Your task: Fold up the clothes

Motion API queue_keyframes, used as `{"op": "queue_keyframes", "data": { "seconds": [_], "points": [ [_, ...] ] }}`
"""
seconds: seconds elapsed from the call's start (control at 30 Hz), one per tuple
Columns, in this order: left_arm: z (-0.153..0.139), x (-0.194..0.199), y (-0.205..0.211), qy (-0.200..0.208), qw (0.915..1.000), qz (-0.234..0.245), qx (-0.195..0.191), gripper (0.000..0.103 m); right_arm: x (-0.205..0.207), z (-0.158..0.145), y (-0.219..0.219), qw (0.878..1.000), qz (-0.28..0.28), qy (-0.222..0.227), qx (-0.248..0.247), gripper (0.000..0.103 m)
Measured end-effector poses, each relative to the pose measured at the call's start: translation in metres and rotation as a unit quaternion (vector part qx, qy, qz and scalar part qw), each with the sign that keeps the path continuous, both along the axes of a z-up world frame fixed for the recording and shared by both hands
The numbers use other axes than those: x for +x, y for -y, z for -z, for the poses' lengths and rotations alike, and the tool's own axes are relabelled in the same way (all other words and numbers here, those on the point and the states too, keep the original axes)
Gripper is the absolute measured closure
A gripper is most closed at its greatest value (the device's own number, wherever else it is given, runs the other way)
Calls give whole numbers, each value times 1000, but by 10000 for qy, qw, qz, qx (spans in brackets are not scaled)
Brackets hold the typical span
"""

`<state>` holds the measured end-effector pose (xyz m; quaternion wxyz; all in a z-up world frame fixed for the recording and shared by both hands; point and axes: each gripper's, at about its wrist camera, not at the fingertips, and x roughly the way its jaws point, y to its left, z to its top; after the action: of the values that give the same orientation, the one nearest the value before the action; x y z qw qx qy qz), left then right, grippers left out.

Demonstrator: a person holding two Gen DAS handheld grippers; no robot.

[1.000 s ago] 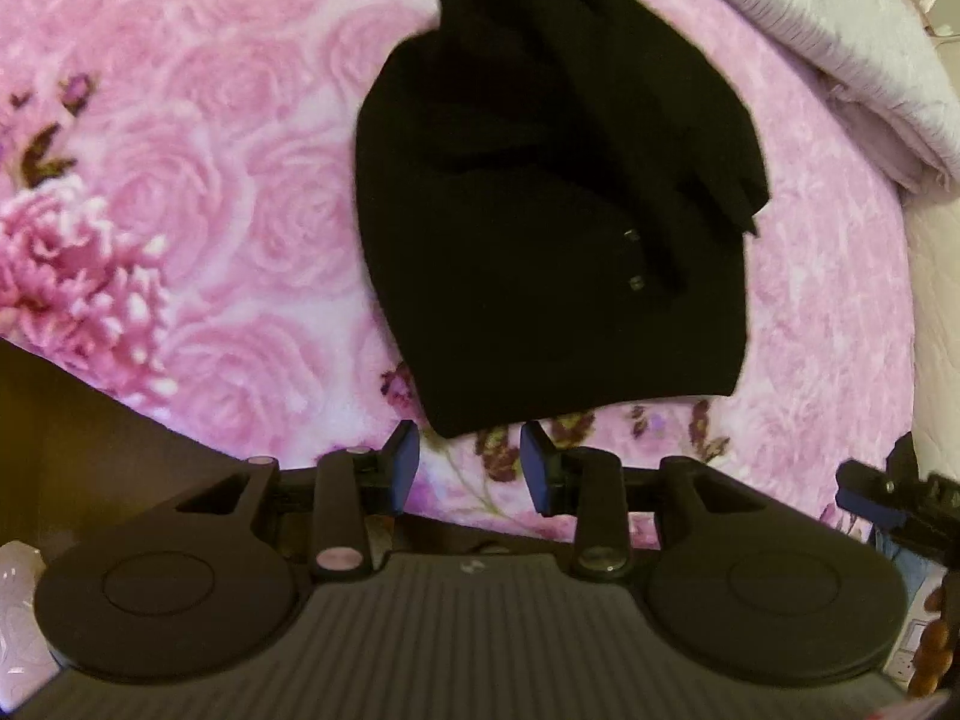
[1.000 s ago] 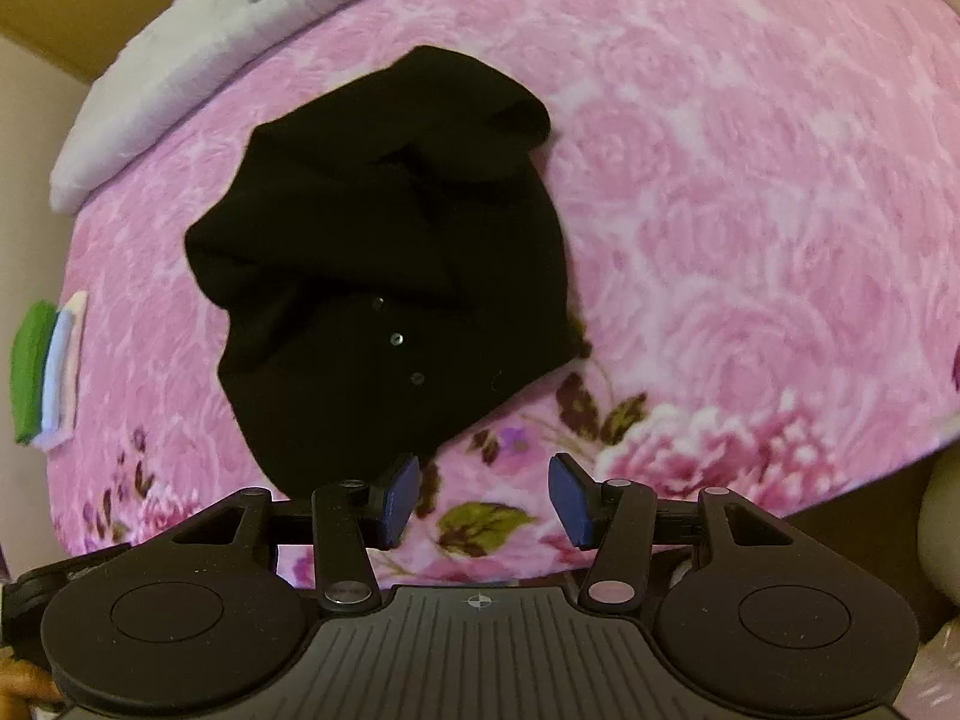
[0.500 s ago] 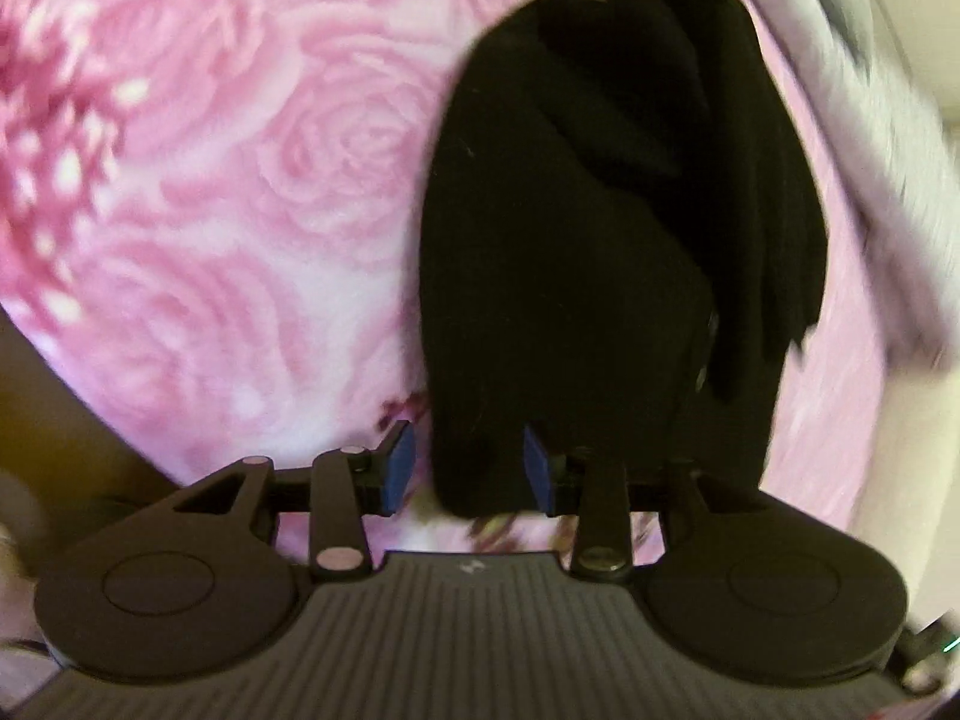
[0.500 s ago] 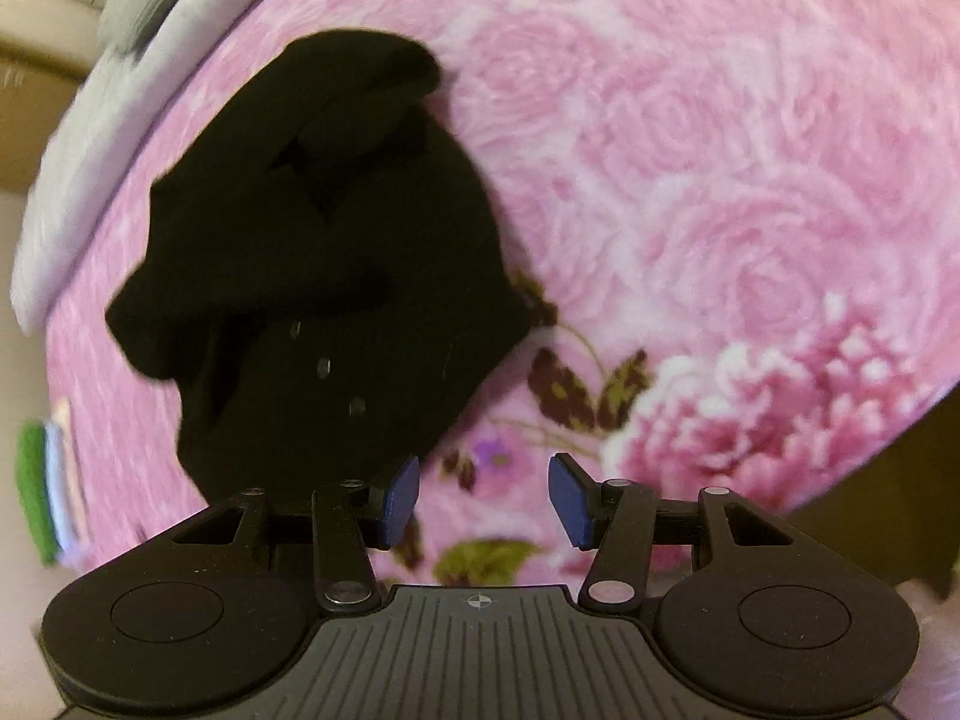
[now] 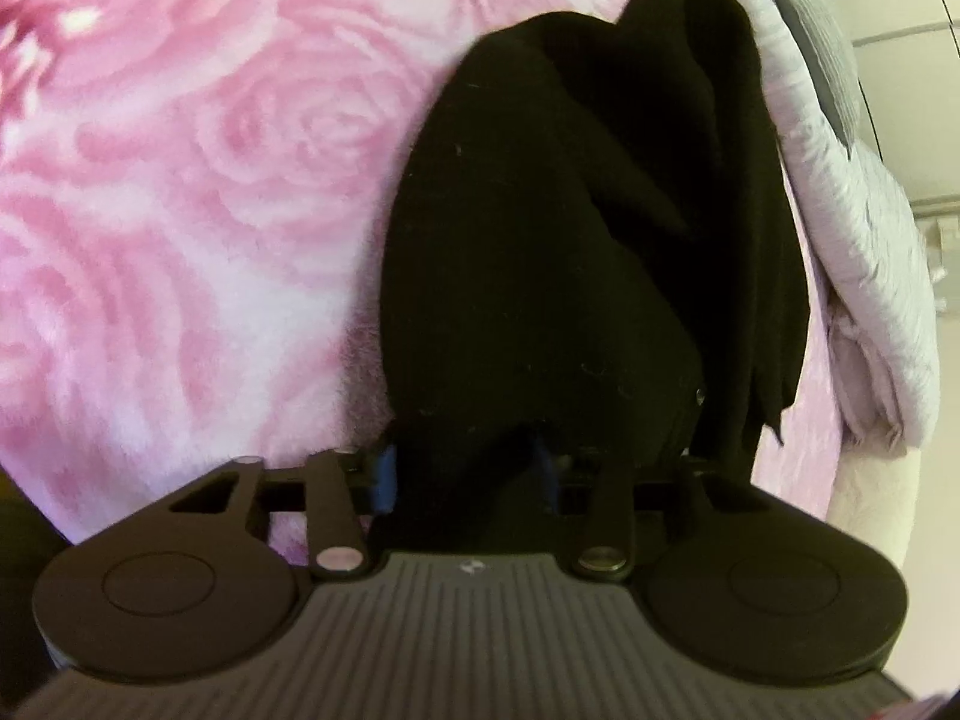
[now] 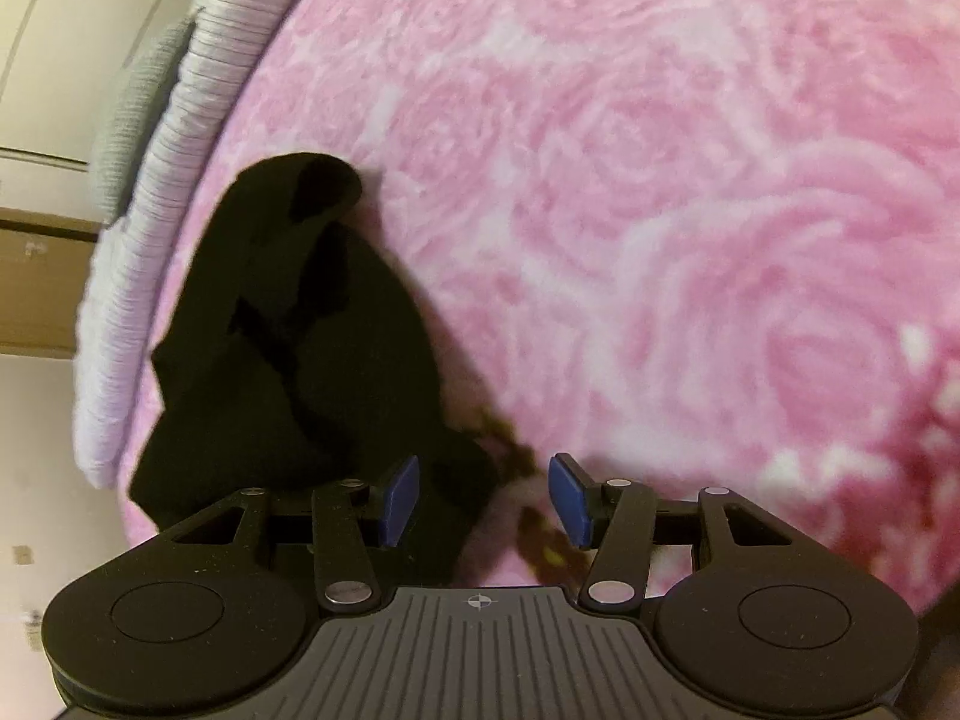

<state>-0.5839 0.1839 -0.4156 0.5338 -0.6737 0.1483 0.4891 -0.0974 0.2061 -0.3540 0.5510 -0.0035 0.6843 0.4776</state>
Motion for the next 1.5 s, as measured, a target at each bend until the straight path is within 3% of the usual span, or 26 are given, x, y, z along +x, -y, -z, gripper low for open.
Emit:
{"op": "queue_keyframes", "data": {
  "seconds": [0.07, 0.13, 0.17, 0.2, 0.23, 0.33, 0.4, 0.47, 0.53, 0.57, 0.6, 0.63, 0.67, 0.77, 0.87, 0.93, 0.97, 1.0, 1.07, 1.13, 1.2, 1.27, 1.33, 1.43, 1.47, 1.5],
  "points": [
    [-2, -3, -1, -27, 10000, 69, 61, 95, -5, 7, -10, 9999, -152, 30, 5, 51],
    [-9, -3, -4, -157, 9996, 199, 129, 95, -15, 10, -20, 9987, -478, 161, -4, 52],
    [-14, -2, -6, -232, 9991, 281, 200, 96, -19, 11, -25, 9976, -646, 229, -3, 64],
    [-21, -2, -7, -304, 9983, 375, 329, 96, -25, 9, -26, 9965, -791, 280, 0, 86],
    [-30, -3, -7, -364, 9974, 425, 460, 96, -30, 5, -26, 9951, -932, 327, 4, 93],
    [-63, -18, 1, -502, 9945, 331, 854, 96, -46, -13, -18, 9897, -1373, 405, 64, 94],
    [-78, -33, 13, -857, 9917, 322, 906, 96, -60, -28, -6, 9836, -1776, 282, 135, 94],
    [-81, -46, 20, -1290, 9882, 454, 695, 95, -74, -33, 3, 9742, -2250, 185, 26, 94],
    [-78, -51, 20, -1831, 9810, 606, 197, 94, -87, -32, 8, 9603, -2782, 92, -168, 89],
    [-80, -49, 18, -2017, 9770, 688, 35, 95, -90, -30, 6, 9534, -2994, 166, -319, 84],
    [-84, -46, 13, -2146, 9734, 800, -40, 95, -89, -31, 2, 9498, -3084, 339, -406, 69],
    [-90, -40, 7, -2244, 9701, 927, -37, 93, -87, -33, -2, 9464, -3150, 527, -478, 56],
    [-100, -30, -3, -2289, 9674, 1080, 111, 87, -80, -38, -8, 9494, -3036, 697, -404, 51],
    [-123, -2, -28, -2056, 9653, 1420, 764, 69, -57, -53, -32, 9599, -2544, 1179, -72, 48],
    [-121, 24, -66, -1276, 9733, 1504, 1172, 68, -44, -60, -63, 9641, -2072, 1645, 238, 48],
    [-113, 44, -90, -1086, 9733, 1596, 1238, 68, -46, -57, -77, 9633, -1903, 1861, 342, 48],
    [-111, 55, -102, -1097, 9699, 1735, 1314, 68, -48, -55, -84, 9627, -1821, 1964, 392, 48],
    [-112, 68, -113, -1301, 9591, 2044, 1465, 68, -50, -52, -91, 9625, -1766, 2024, 384, 48],
    [-119, 89, -130, -1679, 9264, 2754, 1945, 68, -54, -44, -101, 9619, -1719, 2098, 340, 48],
    [-124, 107, -140, -2090, 8722, 3661, 2480, 67, -56, -38, -113, 9605, -1710, 2177, 284, 48],
    [-122, 122, -146, -2576, 8031, 4589, 2796, 67, -51, -37, -115, 9602, -1683, 2212, 269, 48],
    [-116, 134, -149, -3019, 7252, 5410, 3005, 67, -48, -36, -118, 9607, -1651, 2218, 249, 48],
    [-106, 138, -144, -3281, 6567, 5973, 3230, 66, -47, -31, -126, 9619, -1642, 2175, 213, 48],
    [-91, 143, -136, -3610, 5459, 6698, 3507, 64, -43, -25, -136, 9618, -1700, 2137, 189, 48],
    [-83, 144, -133, -3679, 5180, 6858, 3548, 62, -43, -23, -138, 9625, -1694, 2111, 175, 48],
    [-73, 143, -133, -3729, 4967, 6990, 3544, 61, -43, -22, -140, 9634, -1682, 2082, 159, 48]
  ]
}}
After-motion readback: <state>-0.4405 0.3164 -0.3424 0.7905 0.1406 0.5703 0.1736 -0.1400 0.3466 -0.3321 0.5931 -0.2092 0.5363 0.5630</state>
